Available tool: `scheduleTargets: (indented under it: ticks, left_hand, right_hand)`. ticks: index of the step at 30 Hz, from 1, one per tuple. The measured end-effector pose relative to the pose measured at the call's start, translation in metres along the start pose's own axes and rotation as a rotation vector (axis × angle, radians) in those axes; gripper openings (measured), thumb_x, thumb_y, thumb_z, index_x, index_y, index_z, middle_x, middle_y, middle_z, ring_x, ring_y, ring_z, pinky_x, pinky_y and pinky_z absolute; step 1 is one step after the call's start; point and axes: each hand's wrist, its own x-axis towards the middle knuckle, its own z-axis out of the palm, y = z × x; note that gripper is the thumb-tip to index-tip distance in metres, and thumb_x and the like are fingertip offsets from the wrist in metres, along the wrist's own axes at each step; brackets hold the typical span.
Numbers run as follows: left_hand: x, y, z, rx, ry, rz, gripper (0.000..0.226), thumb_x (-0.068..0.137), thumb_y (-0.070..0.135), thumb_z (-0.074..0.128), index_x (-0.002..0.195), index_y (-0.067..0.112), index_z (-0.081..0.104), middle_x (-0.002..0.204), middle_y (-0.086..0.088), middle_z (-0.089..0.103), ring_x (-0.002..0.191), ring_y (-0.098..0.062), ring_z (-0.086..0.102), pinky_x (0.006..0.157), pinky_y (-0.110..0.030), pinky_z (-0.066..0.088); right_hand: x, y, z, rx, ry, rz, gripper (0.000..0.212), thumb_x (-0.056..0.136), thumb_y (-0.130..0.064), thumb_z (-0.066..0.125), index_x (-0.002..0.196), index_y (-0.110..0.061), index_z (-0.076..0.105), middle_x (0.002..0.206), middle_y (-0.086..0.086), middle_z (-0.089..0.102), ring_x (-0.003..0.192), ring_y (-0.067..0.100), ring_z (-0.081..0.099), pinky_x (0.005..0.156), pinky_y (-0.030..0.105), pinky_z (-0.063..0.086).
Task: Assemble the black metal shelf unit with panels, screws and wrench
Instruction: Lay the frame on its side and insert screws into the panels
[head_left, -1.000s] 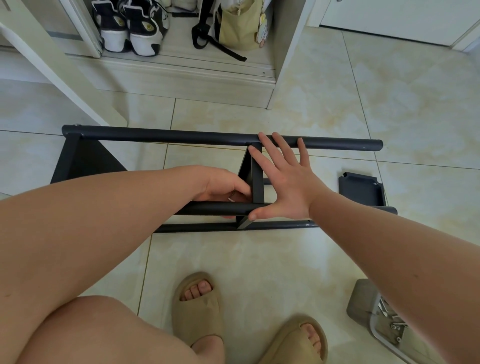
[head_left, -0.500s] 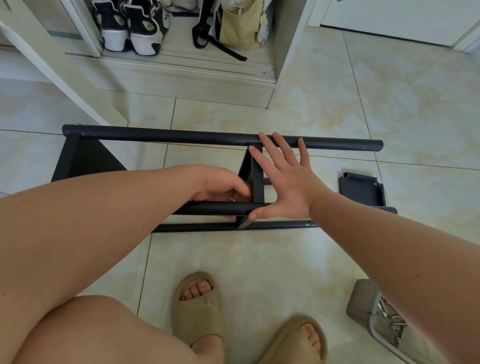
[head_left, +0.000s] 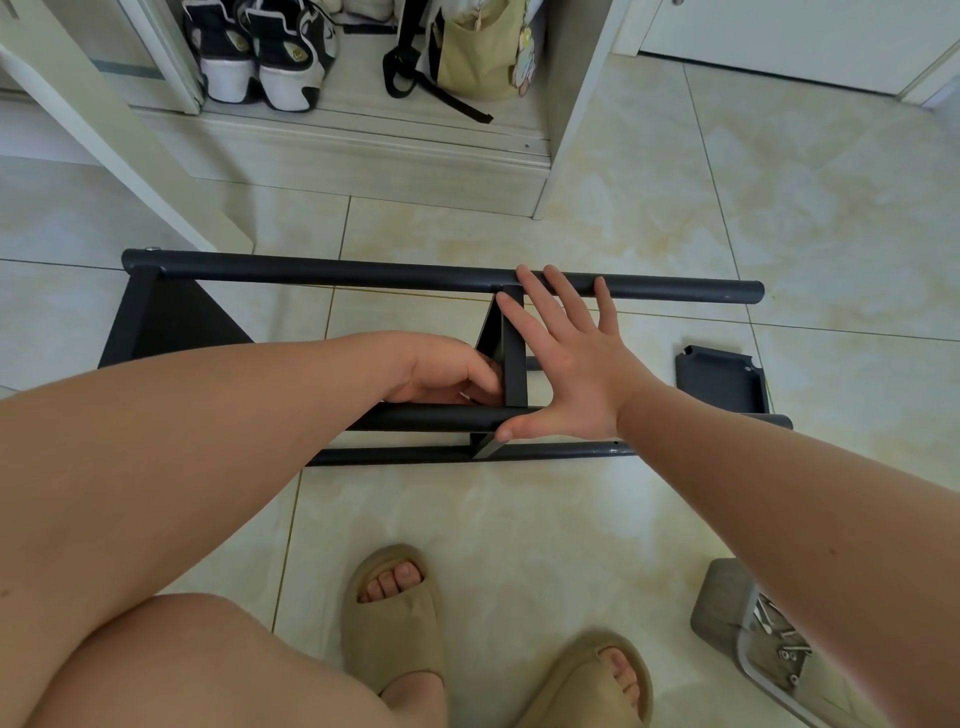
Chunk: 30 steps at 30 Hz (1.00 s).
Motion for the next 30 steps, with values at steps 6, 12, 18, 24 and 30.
scheduleTargets:
  ticks: [6, 12, 18, 24, 30]
  left_hand:
    - [-0.0027, 0.0016, 0.0029, 0.116, 0.056, -0.012, 0.012, 0.094, 0.013, 0.060, 0.087, 0.015, 0.071, 0.079, 0.002, 0.073, 0.075, -0.013, 0.068, 0.081, -0.029, 0.052]
    - [-0.0017, 0.0016, 0.0013, 0.061, 0.039, 0.005, 0.010, 0.094, 0.005, 0.057, 0.090, 0.009, 0.066, 0.076, -0.001, 0.071, 0.079, -0.015, 0.066, 0.082, -0.026, 0.050]
    - [0.0019, -0.0024, -0.0017, -0.006, 0.009, 0.007, 0.017, 0.095, 0.005, 0.053, 0.098, 0.012, 0.069, 0.094, -0.005, 0.072, 0.097, -0.022, 0.064, 0.101, -0.038, 0.046]
    - [0.0029, -0.0010, -0.0008, 0.094, 0.040, -0.061, 0.012, 0.093, 0.017, 0.062, 0.096, 0.011, 0.072, 0.088, -0.005, 0.073, 0.085, -0.020, 0.065, 0.089, -0.034, 0.050]
    - [0.0013, 0.0002, -0.0008, 0.056, 0.027, -0.012, 0.011, 0.093, 0.006, 0.058, 0.097, 0.010, 0.069, 0.089, -0.005, 0.072, 0.090, -0.020, 0.065, 0.097, -0.034, 0.048]
  right_hand:
    - [-0.0002, -0.0003, -0.0005, 0.000, 0.001, 0.004, 0.136, 0.055, -0.104, 0.025, 0.161, -0.027, -0.010, 0.167, 0.002, -0.022, 0.153, 0.028, -0.022, 0.118, 0.063, -0.015]
    - [0.0000, -0.0004, -0.0001, 0.001, -0.003, 0.004, 0.135, 0.055, -0.104, 0.028, 0.161, -0.027, -0.010, 0.167, 0.002, -0.022, 0.153, 0.028, -0.022, 0.118, 0.064, -0.014]
    - [0.0003, 0.0005, 0.0004, -0.001, 0.000, -0.001, 0.136, 0.054, -0.106, 0.022, 0.160, -0.028, -0.011, 0.167, 0.002, -0.022, 0.153, 0.028, -0.022, 0.119, 0.064, -0.013]
    - [0.0004, 0.0003, 0.0003, 0.005, 0.001, 0.000, 0.135, 0.055, -0.104, 0.025, 0.160, -0.028, -0.011, 0.167, 0.001, -0.023, 0.153, 0.028, -0.022, 0.118, 0.064, -0.015]
    - [0.0004, 0.0006, 0.0009, 0.008, 0.007, -0.002, 0.137, 0.054, -0.105, 0.025, 0.161, -0.027, -0.009, 0.168, 0.002, -0.021, 0.154, 0.029, -0.021, 0.119, 0.064, -0.014]
